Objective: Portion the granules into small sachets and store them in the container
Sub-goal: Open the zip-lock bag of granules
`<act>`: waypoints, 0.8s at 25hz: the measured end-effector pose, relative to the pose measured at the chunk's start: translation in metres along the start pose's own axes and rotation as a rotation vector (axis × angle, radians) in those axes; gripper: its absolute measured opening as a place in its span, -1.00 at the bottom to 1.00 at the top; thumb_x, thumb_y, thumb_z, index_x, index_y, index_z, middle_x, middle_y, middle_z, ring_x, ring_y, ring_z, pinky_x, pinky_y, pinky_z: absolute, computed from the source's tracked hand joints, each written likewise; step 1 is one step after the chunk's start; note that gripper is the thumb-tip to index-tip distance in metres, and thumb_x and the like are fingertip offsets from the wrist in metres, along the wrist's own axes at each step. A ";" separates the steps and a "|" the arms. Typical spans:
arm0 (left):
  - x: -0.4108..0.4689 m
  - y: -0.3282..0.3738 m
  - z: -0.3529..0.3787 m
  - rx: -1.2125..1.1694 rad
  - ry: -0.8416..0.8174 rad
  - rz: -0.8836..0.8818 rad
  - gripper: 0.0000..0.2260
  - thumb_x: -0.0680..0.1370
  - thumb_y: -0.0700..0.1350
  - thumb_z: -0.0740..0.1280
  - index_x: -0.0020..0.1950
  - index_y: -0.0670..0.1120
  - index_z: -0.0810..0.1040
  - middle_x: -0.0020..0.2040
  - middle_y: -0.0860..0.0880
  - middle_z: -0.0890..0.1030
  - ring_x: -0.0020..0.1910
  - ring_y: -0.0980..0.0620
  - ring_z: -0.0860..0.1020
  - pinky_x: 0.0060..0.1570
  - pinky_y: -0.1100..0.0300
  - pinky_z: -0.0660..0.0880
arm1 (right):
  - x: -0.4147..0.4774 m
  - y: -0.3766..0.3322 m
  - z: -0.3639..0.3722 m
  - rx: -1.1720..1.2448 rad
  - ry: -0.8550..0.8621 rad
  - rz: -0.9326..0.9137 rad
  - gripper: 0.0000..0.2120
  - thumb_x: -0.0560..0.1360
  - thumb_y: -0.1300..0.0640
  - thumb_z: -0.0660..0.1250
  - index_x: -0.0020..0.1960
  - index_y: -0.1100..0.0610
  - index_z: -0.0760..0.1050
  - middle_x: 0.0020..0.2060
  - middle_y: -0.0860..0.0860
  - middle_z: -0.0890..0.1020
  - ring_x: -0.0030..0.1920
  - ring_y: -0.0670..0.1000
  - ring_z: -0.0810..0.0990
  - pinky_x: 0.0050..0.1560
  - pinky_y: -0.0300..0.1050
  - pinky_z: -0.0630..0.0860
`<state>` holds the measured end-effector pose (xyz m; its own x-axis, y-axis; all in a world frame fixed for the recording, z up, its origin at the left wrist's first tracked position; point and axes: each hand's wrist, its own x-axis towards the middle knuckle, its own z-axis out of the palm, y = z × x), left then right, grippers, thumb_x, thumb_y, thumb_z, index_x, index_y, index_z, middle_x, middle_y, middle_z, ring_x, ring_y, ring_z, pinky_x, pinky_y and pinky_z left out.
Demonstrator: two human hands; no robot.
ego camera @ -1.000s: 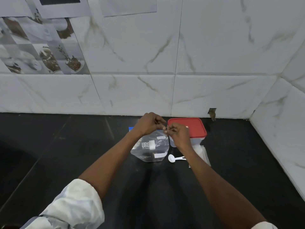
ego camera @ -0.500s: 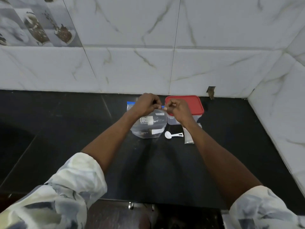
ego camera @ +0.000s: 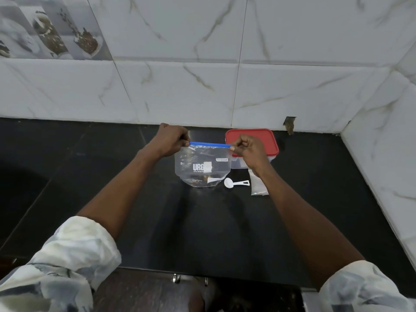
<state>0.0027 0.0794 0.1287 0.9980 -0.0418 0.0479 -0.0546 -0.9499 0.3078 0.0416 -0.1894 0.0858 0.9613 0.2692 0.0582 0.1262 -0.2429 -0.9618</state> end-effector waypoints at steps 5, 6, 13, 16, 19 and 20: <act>-0.008 -0.012 -0.007 0.014 0.052 -0.087 -0.85 0.56 -0.07 0.43 0.07 -0.11 0.62 0.08 -0.03 0.66 0.17 -0.09 0.58 0.31 0.03 0.23 | 0.000 -0.004 -0.004 0.053 0.010 0.009 -0.90 0.45 0.41 0.42 -0.19 0.28 0.54 -0.25 0.17 0.63 -0.22 0.05 0.62 -0.14 -0.10 0.64; -0.011 -0.009 -0.006 0.002 0.116 -0.131 -0.77 0.55 -0.02 0.44 0.12 -0.13 0.59 0.12 -0.05 0.62 0.18 -0.08 0.56 0.29 0.01 0.27 | 0.000 -0.006 -0.003 0.075 0.011 0.018 -0.89 0.45 0.40 0.41 -0.20 0.25 0.55 -0.24 0.19 0.64 -0.21 0.09 0.62 -0.10 -0.03 0.63; -0.041 0.066 0.049 -1.583 0.111 -0.926 -0.78 0.60 -0.13 0.40 0.00 -0.31 0.55 -0.39 -0.18 0.59 -0.44 -0.06 0.61 -0.49 0.19 0.60 | -0.036 -0.004 0.022 0.104 -0.126 -0.001 -0.94 0.41 0.39 0.46 -0.16 0.30 0.60 -0.23 0.18 0.70 -0.24 -0.02 0.63 -0.10 -0.13 0.57; -0.037 0.070 0.059 -1.635 0.149 -0.895 -0.93 0.57 -0.28 0.41 -0.08 -0.24 0.56 -0.47 -0.11 0.63 -0.51 0.05 0.64 -0.46 0.23 0.62 | -0.029 -0.015 0.016 0.078 -0.111 0.042 -0.95 0.43 0.25 0.47 -0.11 0.19 0.63 -0.15 0.12 0.71 -0.16 -0.02 0.65 0.02 0.01 0.59; -0.039 0.079 0.057 -1.545 0.172 -0.838 -0.93 0.55 -0.34 0.40 -0.11 -0.24 0.56 -0.41 -0.16 0.65 -0.48 0.02 0.65 -0.41 0.20 0.64 | -0.007 -0.033 0.024 -0.392 -0.183 0.006 -0.82 0.44 0.01 0.46 -0.02 0.08 0.64 -0.17 -0.03 0.66 -0.12 -0.04 0.63 -0.14 -0.15 0.52; -0.038 0.082 0.058 -1.503 0.189 -0.835 -0.95 0.53 -0.37 0.36 -0.10 -0.26 0.54 -0.40 -0.18 0.63 -0.49 0.00 0.64 -0.43 0.19 0.63 | -0.001 -0.033 0.030 -0.613 -0.211 -0.022 -0.85 0.46 0.04 0.43 -0.03 0.10 0.64 -0.20 -0.02 0.62 -0.12 0.04 0.62 -0.22 -0.12 0.47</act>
<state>-0.0382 -0.0149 0.0974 0.7594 0.4098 -0.5053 0.3439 0.4064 0.8465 0.0290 -0.1532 0.1098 0.8961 0.4423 -0.0381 0.3219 -0.7065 -0.6303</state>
